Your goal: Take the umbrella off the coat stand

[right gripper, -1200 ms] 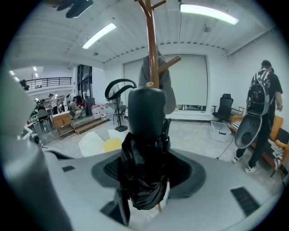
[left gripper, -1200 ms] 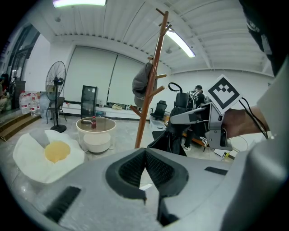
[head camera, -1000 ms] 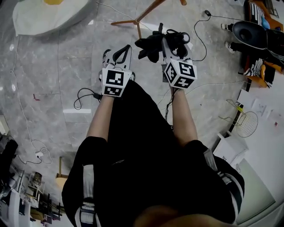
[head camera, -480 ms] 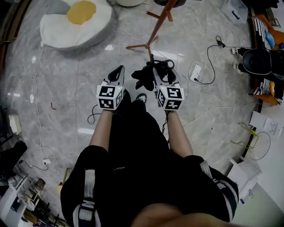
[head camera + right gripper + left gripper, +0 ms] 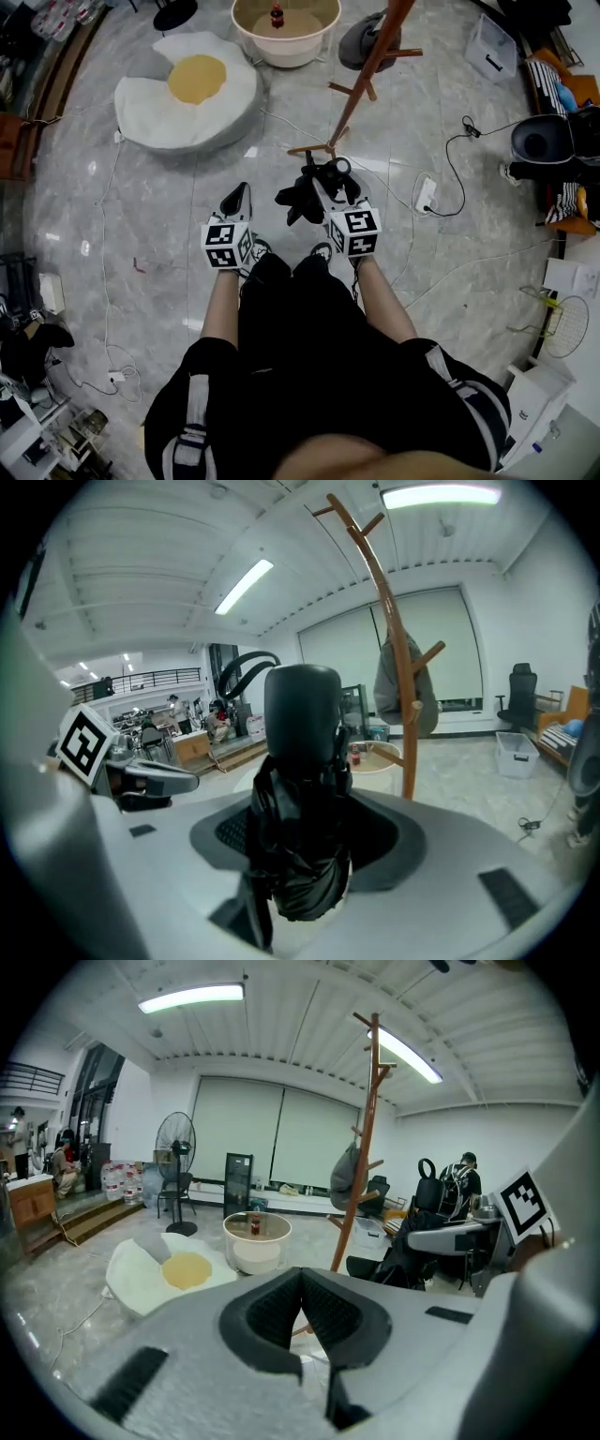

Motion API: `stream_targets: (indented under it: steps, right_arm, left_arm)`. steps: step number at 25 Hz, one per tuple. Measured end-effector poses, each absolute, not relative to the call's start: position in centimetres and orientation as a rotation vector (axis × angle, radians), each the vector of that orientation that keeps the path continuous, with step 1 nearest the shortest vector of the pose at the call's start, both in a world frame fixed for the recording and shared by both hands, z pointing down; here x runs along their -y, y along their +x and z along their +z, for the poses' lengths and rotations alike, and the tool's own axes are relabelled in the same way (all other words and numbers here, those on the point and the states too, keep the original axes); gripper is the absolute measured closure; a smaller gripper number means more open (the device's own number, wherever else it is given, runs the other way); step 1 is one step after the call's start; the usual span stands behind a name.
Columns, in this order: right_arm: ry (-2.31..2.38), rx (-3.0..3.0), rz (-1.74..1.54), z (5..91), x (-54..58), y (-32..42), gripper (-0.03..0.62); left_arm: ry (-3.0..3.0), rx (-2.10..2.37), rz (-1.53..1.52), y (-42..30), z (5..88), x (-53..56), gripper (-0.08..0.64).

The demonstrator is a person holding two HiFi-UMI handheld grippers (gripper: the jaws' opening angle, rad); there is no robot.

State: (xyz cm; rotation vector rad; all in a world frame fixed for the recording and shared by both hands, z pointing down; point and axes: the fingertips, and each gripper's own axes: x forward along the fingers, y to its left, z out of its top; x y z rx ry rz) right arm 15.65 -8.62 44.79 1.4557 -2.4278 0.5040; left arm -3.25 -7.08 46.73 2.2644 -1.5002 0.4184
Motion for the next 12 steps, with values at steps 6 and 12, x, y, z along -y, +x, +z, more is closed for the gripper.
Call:
stream_targets:
  steps: [6, 12]
  right_arm:
    - [1.374, 2.481, 0.429, 42.2, 10.4, 10.1, 0.35]
    - [1.291, 2.577, 0.405, 38.0, 12.3, 5.5, 0.35]
  left_arm:
    - [2.266, 1.556, 0.365, -7.9, 43.9, 7.9, 0.561]
    - [2.318, 1.65, 0.244, -10.9, 38.2, 9.5, 0.561]
